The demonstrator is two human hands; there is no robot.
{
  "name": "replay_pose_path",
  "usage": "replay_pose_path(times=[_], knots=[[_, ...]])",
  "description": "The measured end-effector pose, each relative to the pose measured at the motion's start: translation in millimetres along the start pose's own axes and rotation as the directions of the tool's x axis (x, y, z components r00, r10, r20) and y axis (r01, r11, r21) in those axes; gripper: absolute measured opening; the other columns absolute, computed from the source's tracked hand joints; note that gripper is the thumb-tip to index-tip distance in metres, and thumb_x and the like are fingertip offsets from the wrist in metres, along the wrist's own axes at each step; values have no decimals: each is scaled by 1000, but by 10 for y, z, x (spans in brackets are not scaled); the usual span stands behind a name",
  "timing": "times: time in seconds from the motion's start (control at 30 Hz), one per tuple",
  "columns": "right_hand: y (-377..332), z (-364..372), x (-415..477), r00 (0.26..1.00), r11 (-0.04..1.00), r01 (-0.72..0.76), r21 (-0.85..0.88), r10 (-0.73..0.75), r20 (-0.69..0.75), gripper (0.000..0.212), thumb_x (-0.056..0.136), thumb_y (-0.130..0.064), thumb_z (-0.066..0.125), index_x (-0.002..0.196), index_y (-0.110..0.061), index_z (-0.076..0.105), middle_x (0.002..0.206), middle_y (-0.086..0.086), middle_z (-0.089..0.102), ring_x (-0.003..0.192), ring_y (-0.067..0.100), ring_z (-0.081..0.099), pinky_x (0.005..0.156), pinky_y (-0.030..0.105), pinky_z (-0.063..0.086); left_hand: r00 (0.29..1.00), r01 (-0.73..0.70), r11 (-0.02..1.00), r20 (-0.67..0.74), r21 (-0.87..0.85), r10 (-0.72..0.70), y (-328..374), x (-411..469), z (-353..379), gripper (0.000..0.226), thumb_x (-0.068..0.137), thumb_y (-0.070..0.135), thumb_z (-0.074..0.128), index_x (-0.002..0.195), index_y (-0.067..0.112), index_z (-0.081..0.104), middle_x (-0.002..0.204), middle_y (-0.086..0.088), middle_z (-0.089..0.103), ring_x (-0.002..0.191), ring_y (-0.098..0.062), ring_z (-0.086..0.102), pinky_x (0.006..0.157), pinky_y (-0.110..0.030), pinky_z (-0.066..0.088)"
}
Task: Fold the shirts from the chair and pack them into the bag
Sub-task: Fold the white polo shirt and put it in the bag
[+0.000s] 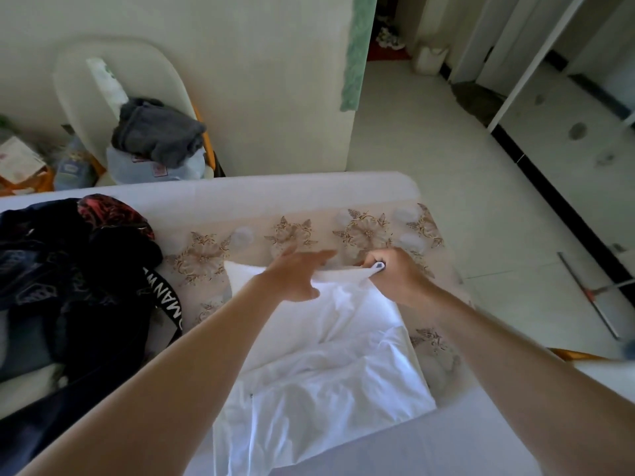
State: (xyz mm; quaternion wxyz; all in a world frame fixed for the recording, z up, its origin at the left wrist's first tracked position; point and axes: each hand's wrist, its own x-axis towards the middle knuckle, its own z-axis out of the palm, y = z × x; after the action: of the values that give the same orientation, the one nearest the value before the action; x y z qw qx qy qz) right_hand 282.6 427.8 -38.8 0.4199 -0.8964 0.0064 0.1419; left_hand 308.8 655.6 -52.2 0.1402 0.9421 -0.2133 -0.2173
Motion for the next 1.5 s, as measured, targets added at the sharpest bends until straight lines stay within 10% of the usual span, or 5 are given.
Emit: replay_pose_path(times=[0.2,0.43,0.77,0.9,1.5], knots=[[246,-143,-690,992,1000,-2,3,2,-127,34,69,6,62,61,-26,68,77,-13,73,72,11,69,61,37,56,990,63,998,-125,4,-62,50,-658,193,27,88,21,57,110,34,65,107,7,65,105,-18,60,78,-28,45],[808,13,-1364,996,884,9,-467,34,84,48,72,2,54,85,-44,56,80,-20,71,78,1,63,64,15,41,977,-131,989,181,66,117,421,-1519,771,37,92,58,53,122,37,58,110,15,66,106,-9,58,94,-32,46],[713,665,-1482,942,549,287,-785,-312,126,32,60,-39,67,92,-33,66,88,-6,58,79,19,59,72,35,47,983,2,991,-182,137,24,-18,-1729,1241,48,81,39,60,129,36,61,135,7,56,121,-21,54,102,-43,44],[818,698,-1508,951,667,281,-690,-290,106,24,63,-4,66,78,-22,67,73,-2,55,52,31,58,51,30,42,929,-36,999,-368,22,42,-115,-1829,1286,13,81,20,69,86,30,75,87,12,70,77,-14,65,60,-35,58],[564,779,-1093,895,628,333,-703,-445,26,21,82,-22,57,101,-21,65,99,1,59,93,26,58,73,37,49,861,-120,990,-490,68,138,31,-1502,1163,13,88,21,56,91,21,69,94,5,63,87,-16,58,78,-33,51]])
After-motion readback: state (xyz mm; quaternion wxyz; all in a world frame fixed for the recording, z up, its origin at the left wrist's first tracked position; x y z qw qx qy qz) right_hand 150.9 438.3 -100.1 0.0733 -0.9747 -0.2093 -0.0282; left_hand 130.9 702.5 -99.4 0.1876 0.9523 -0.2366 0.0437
